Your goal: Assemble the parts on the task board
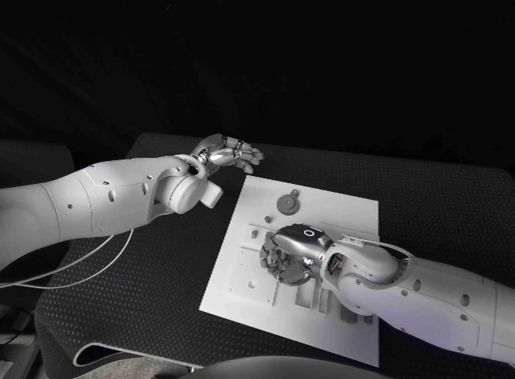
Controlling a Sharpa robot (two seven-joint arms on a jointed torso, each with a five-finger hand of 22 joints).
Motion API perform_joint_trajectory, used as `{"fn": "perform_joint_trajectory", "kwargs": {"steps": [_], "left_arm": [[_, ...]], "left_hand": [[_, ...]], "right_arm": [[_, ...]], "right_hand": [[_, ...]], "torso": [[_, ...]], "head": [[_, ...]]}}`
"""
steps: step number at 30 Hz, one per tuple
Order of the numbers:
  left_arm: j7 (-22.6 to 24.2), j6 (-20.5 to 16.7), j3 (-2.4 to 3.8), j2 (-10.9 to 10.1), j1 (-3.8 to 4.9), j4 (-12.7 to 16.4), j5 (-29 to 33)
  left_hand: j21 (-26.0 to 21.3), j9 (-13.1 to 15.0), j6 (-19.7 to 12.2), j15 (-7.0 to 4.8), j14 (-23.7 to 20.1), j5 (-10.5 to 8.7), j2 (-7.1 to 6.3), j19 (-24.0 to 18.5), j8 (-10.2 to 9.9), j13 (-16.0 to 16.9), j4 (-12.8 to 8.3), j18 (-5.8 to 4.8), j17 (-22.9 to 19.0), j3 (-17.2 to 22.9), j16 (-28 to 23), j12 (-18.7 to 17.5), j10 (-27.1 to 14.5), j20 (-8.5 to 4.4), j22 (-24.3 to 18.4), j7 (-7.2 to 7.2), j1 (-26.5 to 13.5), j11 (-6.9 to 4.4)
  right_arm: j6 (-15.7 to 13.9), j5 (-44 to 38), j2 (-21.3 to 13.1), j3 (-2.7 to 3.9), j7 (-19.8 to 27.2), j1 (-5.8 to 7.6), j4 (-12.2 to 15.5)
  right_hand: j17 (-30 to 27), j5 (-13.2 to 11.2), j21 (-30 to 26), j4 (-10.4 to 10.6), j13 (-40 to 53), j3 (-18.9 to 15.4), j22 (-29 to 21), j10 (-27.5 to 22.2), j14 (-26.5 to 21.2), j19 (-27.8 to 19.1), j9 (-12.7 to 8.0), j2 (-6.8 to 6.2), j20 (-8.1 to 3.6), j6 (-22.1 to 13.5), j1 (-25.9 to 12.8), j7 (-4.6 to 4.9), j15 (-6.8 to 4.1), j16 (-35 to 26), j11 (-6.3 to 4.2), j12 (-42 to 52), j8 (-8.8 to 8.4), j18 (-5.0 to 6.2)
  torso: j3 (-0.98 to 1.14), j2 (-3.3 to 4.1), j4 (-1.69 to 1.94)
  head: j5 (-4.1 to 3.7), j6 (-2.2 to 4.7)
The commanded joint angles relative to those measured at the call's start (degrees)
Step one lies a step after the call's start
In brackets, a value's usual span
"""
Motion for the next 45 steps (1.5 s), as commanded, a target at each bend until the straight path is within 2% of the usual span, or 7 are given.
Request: {"fn": "perform_joint_trajectory", "kwargs": {"steps": [1,16,35,39,45], "left_arm": [[0.58,0.5,0.05,0.11,0.11,0.2,0.3],[0.54,0.64,0.05,-0.06,0.11,0.32,0.3],[0.47,0.8,0.05,-0.18,0.11,0.51,0.3],[0.46,0.83,0.05,-0.22,0.11,0.52,0.3],[0.43,0.82,0.05,-0.23,0.12,0.6,0.3]], "left_hand": [[-0.39,-0.08,-0.11,0.22,0.19,0.16,0.42,0.36,0.35,-0.09,0.03,-0.43,0.06,-0.04,-0.32,-0.03,0.07,-0.03,0.08,0.29,-0.03,0.32],[-0.45,-0.12,-0.17,0.22,0.22,0.15,0.41,0.37,0.33,-0.14,0.06,-0.43,0.18,-0.04,-0.38,-0.04,0.07,-0.03,0.11,0.39,-0.03,0.34],[-0.53,-0.17,-0.22,0.22,0.23,0.14,0.4,0.38,0.34,-0.22,0.11,-0.43,0.33,-0.05,-0.48,-0.04,0.06,-0.02,0.15,0.45,-0.04,0.35],[-0.55,-0.17,-0.23,0.22,0.23,0.14,0.39,0.38,0.34,-0.23,0.11,-0.43,0.35,-0.05,-0.5,-0.04,0.06,-0.02,0.15,0.45,-0.04,0.35],[-0.57,-0.19,-0.24,0.23,0.23,0.14,0.39,0.39,0.34,-0.26,0.12,-0.43,0.4,-0.05,-0.54,-0.05,0.05,-0.02,0.17,0.45,-0.03,0.35]], "right_arm": [[1.01,-0.07,0.22,-0.06,0.71,-0.2,-0.12],[1.12,-0.04,0.49,-0.28,0.8,-0.42,-0.79],[-0.24,-1.34,0.92,-0.31,0.09,-0.55,-1.53],[-0.13,-1.36,0.92,-0.31,0.1,-0.55,-1.55],[1.78,-2.25,1.12,-0.35,-0.56,-0.55,-1.81]], "right_hand": [[0.09,0.33,0.18,0.06,0.02,-0.37,1.17,-0.15,0.0,0.02,0.15,0.53,-0.18,0.19,-0.21,0.09,-0.25,0.36,0.32,-0.35,0.17,0.8],[0.1,0.43,0.21,0.05,0.13,-0.48,1.17,-0.17,-0.02,-0.02,0.24,0.63,-0.17,0.15,-0.25,0.1,-0.24,0.35,0.33,-0.41,0.13,0.8],[0.1,0.4,0.25,0.02,0.25,-0.54,1.17,-0.16,-0.02,-0.04,0.34,0.68,-0.19,0.14,-0.19,0.09,-0.26,0.34,0.32,-0.46,0.1,0.8],[0.11,0.38,0.26,0.02,0.28,-0.55,1.17,-0.16,-0.02,-0.04,0.36,0.67,-0.19,0.15,-0.18,0.09,-0.26,0.34,0.32,-0.47,0.1,0.8],[0.11,0.37,0.28,0.02,0.32,-0.57,1.17,-0.15,-0.01,-0.04,0.4,0.66,-0.19,0.15,-0.17,0.09,-0.26,0.35,0.31,-0.48,0.1,0.8]], "torso": [[-0.04,0.02,0.02],[-0.02,0.02,-0.01],[-0.01,0.0,-0.02],[-0.04,0.01,-0.01],[-0.04,0.0,-0.05]], "head": [[0.09,-0.07],[0.22,-0.21],[0.32,-0.19],[0.27,-0.21],[0.24,-0.19]]}}
